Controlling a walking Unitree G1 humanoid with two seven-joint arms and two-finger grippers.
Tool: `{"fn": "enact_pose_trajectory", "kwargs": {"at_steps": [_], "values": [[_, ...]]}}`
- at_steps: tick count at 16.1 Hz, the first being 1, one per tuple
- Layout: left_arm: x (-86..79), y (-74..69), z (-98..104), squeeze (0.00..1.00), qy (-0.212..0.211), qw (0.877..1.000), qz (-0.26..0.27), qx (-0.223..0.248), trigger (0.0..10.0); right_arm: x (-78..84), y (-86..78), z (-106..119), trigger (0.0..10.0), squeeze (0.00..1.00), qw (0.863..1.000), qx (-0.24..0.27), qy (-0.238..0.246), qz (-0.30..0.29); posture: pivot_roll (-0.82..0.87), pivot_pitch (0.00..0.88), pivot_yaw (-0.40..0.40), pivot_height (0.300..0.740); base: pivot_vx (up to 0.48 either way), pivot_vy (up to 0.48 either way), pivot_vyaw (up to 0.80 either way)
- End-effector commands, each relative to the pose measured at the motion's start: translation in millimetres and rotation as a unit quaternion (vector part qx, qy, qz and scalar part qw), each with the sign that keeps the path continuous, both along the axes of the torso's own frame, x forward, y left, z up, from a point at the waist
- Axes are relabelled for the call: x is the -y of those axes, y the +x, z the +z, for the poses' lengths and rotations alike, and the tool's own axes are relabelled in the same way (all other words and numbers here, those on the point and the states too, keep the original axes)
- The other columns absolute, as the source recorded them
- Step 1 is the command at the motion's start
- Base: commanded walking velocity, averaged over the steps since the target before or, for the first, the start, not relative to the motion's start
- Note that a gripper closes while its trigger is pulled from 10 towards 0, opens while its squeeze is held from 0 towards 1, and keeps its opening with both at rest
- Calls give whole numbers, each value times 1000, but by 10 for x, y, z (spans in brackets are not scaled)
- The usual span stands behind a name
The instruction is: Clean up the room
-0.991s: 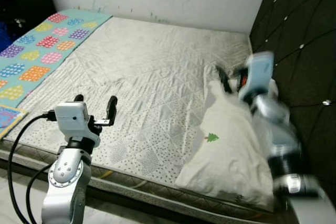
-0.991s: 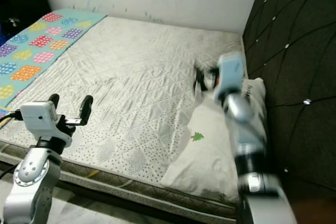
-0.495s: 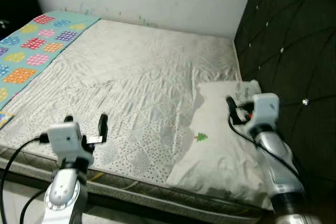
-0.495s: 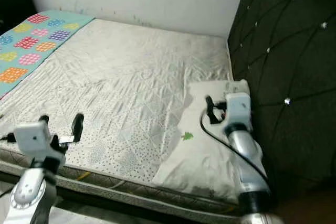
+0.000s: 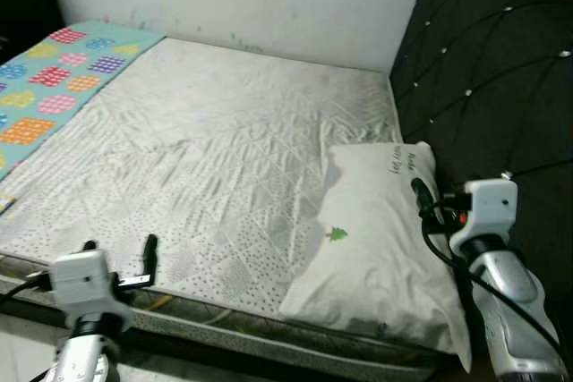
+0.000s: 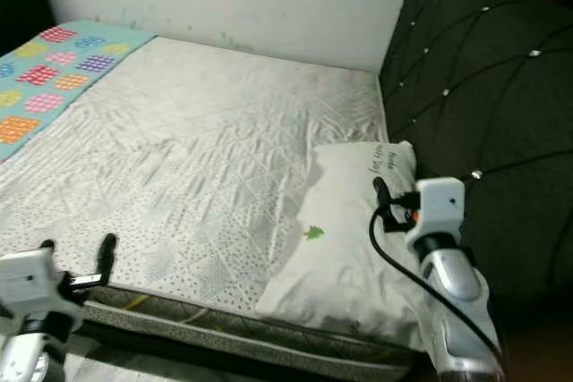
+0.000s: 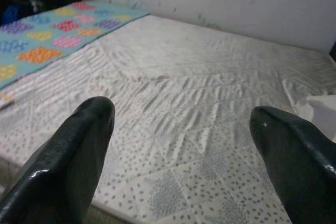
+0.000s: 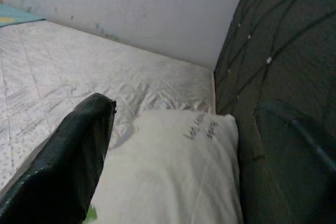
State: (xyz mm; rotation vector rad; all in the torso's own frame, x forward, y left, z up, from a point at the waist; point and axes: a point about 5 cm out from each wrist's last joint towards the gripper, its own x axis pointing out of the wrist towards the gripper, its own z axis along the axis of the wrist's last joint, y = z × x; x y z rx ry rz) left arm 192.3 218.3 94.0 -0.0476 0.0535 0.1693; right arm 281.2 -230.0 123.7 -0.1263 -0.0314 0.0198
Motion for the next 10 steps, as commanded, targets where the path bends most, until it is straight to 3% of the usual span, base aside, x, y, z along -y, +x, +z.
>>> {"fn": "enact_pose_trajectory", "kwargs": {"at_steps": [1, 4, 7, 9, 10], "values": [[23, 19, 23, 0, -5, 1000, -5, 2, 10000, -13, -14, 25, 10000, 0, 1000, 3, 3, -3, -10, 0, -76, 740, 0, 0, 0], [210, 142, 42, 0, 26, 997, -73, -3, 10000, -114, -7, -5, 10000, 0, 1000, -8, 16, 1, -17, 0, -81, 740, 0, 0, 0], [339, 216, 22, 0, 32, 991, -125, -15, 10000, -105, 25, 23, 10000, 0, 1000, -14, 17, -4, -37, 0, -92, 740, 0, 0, -717], [495, 235, -6, 0, 27, 987, -160, -12, 10000, -73, 45, 16, 10000, 0, 1000, -18, 18, -10, -48, 0, -95, 740, 0, 0, -800], [628, 228, -22, 0, 5, 986, -166, -9, 10000, -63, 30, -5, 10000, 0, 1000, -24, 12, -7, -42, 0, -111, 740, 0, 0, -800]]}}
